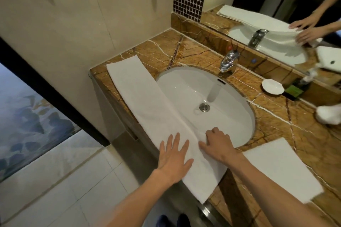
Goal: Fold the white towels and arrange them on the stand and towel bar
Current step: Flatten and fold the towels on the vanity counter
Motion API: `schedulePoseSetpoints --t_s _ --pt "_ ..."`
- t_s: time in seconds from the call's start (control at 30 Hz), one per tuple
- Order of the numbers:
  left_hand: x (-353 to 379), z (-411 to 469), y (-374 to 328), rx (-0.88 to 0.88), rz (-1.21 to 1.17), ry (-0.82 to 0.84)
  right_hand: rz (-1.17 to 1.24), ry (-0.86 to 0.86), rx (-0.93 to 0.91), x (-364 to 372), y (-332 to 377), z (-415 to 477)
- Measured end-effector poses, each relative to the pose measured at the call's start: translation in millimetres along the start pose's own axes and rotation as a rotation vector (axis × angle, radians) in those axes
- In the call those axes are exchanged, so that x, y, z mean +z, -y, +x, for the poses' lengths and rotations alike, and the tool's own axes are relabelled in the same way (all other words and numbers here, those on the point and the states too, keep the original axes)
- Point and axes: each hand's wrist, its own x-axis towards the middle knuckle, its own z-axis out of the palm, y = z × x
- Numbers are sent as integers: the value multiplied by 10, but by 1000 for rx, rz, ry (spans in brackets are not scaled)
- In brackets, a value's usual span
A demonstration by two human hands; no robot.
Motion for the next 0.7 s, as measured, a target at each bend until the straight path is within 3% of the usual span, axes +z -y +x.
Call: schedulePoseSetpoints --t_s 0.13,0.4,0.57,0.7 --pt "20 18 -58 -11 25 14 165 -87 28 -6 -103 -51" --pt "59 60 -101 -11 75 25 155 -110 48 93 -164 -61" --pt "164 77 -66 -6 75 -3 451 191 72 63 -198 69" --pt "189 85 -35 5 74 -19 545 214 94 56 -213 149"
